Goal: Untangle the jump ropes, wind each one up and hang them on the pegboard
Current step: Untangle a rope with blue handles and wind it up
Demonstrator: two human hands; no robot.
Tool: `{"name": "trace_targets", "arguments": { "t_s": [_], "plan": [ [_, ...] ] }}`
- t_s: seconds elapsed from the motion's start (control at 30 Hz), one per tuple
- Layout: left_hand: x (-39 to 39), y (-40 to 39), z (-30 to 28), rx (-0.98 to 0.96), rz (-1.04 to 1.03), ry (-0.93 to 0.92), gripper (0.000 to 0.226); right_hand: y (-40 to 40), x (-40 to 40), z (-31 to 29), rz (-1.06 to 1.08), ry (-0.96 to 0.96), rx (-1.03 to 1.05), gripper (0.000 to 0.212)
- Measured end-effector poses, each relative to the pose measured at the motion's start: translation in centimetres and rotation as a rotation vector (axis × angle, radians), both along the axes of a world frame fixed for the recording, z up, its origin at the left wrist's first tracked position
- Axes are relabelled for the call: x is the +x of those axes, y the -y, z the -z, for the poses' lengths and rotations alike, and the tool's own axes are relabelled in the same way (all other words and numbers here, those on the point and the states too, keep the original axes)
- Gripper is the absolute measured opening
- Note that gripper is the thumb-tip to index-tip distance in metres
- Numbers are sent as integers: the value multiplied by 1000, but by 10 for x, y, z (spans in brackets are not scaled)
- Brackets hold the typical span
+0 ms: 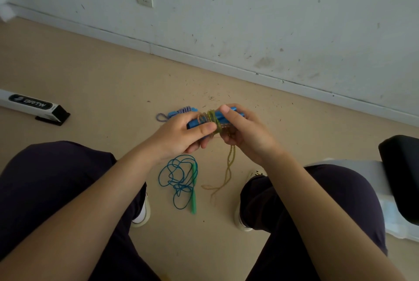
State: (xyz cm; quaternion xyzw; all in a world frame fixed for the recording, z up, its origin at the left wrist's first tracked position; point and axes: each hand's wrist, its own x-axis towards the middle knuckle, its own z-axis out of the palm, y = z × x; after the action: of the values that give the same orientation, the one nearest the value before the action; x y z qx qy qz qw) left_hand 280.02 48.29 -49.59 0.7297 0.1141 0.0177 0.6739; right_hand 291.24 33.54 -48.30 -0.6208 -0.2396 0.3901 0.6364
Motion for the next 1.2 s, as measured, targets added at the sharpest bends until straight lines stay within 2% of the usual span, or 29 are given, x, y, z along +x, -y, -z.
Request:
{"name": "trace_targets", "arguments": {
  "t_s": [0.07, 0.13, 0.2, 0.23, 0.37, 0.43, 0.53, 0.6, 0.67, 0.73, 0.83, 0.93, 0.97, 1.03, 1.1, 1.2],
  "plan": [
    [1, 1, 1, -50, -44, 3, 34, -1, 0, 2, -47, 28, 32, 27],
    [2, 1, 1, -77, -81, 11, 44, -1, -1, 3, -74, 33, 51, 38],
    [3, -3, 1, -109, -159, 43, 39, 1, -1, 3, -76, 10, 6, 54],
    [3, -7, 2, -118, -209, 60, 35, 1, -2, 3, -74, 17, -42, 56],
    [4, -15, 6, -25, -309, 41, 28, -2, -4, 10, -78, 226, -188, 19],
    [5, -13, 8, 9, -330, 20, 31, -4, -3, 13, -61, 354, -261, 6],
    [7, -14, 11, 29, -425, 28, 27, -4, -6, 13, -80, 483, -334, 16],
    [8, -20, 16, 147, -506, 36, 30, -5, -13, 9, -124, 598, -321, 22],
    [9, -24, 22, 365, -521, 0, 32, -5, -20, 3, -153, 703, -271, 25],
    [9, -25, 22, 501, -396, -96, 27, -2, -18, -6, -118, 783, -222, 22],
    [7, -24, 21, 396, -8, -174, 25, 6, -3, -14, 9, 794, -166, 16],
    [2, -20, 20, 306, 284, -182, 53, 6, 3, -8, 30, 811, -150, 15],
    [2, -18, 18, 299, 333, -178, 58, 5, 2, -4, 11, 812, -151, 15],
    [1, -15, 14, 254, 378, -150, 55, 2, 1, 1, -13, 805, -163, 17],
    [2, -15, 12, 222, 358, -128, 47, 0, 1, 5, -15, 773, -186, 20],
    [1, -15, 15, 247, 345, -109, 49, -4, -2, 8, -27, 723, -234, 28]
  ]
}}
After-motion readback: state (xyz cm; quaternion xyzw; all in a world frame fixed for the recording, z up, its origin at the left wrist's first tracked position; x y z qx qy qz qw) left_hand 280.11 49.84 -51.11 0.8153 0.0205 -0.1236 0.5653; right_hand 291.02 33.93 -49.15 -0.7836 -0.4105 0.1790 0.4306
